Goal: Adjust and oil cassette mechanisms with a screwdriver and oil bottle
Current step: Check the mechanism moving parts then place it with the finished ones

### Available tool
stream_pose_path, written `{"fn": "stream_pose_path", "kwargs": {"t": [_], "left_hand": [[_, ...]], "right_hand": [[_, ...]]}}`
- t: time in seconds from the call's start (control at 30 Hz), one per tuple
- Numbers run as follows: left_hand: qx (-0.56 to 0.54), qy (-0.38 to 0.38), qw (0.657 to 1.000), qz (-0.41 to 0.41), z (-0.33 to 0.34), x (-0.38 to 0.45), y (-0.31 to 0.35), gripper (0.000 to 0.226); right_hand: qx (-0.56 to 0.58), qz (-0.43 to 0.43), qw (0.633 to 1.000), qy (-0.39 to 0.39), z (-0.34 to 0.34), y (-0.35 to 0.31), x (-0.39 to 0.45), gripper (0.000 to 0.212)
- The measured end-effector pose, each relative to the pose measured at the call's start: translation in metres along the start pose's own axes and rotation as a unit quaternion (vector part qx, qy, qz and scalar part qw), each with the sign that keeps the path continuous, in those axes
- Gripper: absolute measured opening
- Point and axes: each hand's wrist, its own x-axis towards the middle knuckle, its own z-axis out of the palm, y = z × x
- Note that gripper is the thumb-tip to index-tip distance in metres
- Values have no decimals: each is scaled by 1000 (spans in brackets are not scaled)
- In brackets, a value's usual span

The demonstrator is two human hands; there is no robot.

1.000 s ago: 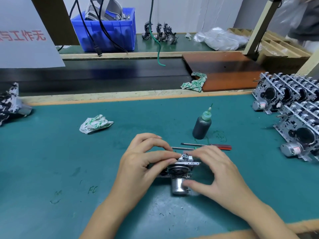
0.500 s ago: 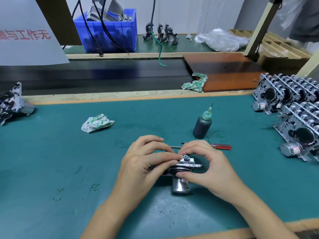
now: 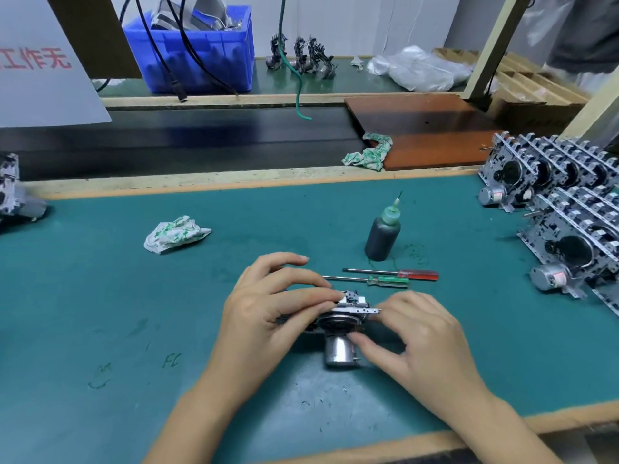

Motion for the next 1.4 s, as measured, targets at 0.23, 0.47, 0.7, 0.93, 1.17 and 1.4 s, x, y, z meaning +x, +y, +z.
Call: {"fn": "stream_pose_path", "kwargs": {"t": [0.23, 0.47, 0.7, 0.93, 1.17, 1.4], "left_hand": [[-17, -1, 1000, -24, -1, 0, 6, 16], [90, -26, 996, -1, -34, 2, 5, 27], [135, -112, 985, -2, -46, 8, 8, 28], [204, -222, 944, 136, -42, 55, 31, 32], [155, -212, 916, 302, 1, 185, 82, 19], [281, -246, 902, 214, 99, 294, 55, 23]], "right_hand": [[-27, -14, 999, 14, -3, -4, 5, 46], [21, -134, 991, 21, -28, -25, 52, 41], [-49, -238, 966, -94, -18, -29, 76, 40], [-126, -223, 966, -39, -48, -11, 69, 43], [-173, -106, 979, 4, -162, 32, 103, 50], [-142, 74, 987, -24, -133, 132, 158, 53]]}}
